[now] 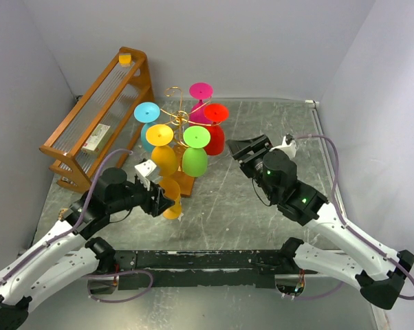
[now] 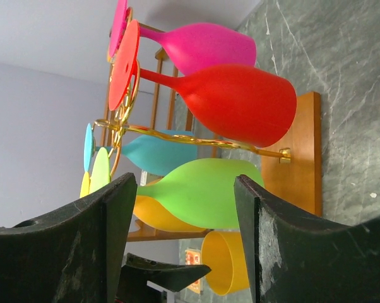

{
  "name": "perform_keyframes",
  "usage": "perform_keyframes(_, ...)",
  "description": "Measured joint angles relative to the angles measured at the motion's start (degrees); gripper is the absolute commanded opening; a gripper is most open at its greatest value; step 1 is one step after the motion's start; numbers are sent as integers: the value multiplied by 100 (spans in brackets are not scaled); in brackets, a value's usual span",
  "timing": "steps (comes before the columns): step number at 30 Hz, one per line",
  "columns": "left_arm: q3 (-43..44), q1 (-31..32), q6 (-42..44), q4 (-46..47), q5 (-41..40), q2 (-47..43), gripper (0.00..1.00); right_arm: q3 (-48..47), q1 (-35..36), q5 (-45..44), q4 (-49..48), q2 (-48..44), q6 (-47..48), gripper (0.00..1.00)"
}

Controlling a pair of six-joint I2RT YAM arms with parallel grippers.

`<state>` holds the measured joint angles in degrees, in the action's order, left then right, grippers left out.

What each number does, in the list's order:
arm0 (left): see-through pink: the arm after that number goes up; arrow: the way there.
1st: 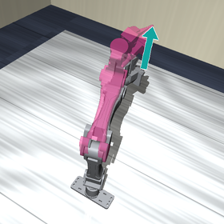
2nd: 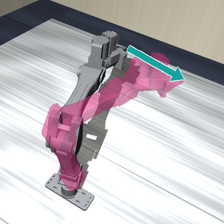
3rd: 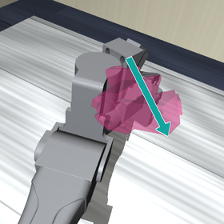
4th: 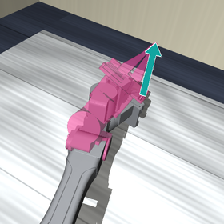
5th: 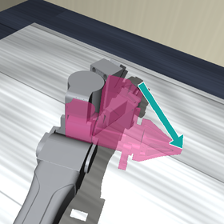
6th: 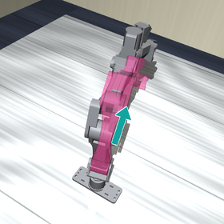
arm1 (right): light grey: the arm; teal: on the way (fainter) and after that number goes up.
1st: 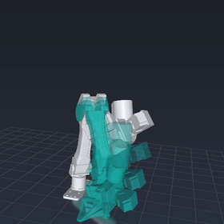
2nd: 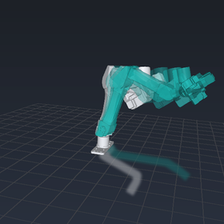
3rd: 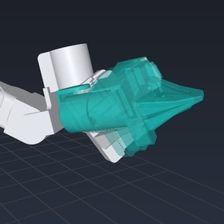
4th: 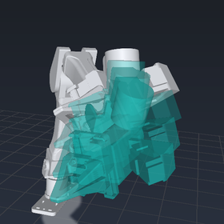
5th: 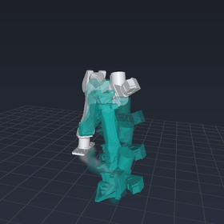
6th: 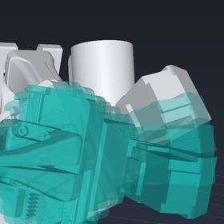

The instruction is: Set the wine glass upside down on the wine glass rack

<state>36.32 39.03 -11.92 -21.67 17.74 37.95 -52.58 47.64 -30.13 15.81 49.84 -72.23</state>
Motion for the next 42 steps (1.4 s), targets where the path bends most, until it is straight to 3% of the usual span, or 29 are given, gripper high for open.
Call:
perform_keyframes(15, -122, 1078, -26, 428, -970, 719, 55, 170, -2, -59, 138, -254, -173, 62)
perform_keyframes(19, -107, 1427, -28, 420, -1368, 955, 43, 249, -2, -98, 166, -391, -216, 62)
perform_keyframes(25, 179, 1958, 28, 240, -2006, 1392, 7, 306, -4, -181, 262, -560, -275, 61)
perform_keyframes(31, 579, 2302, 286, 96, -2022, 1567, 7, 352, -7, -273, 404, -763, -343, 61)
perform_keyframes(42, 1141, 2345, 490, 328, -391, 872, 7, 332, -9, -214, 417, -1121, 109, 61)
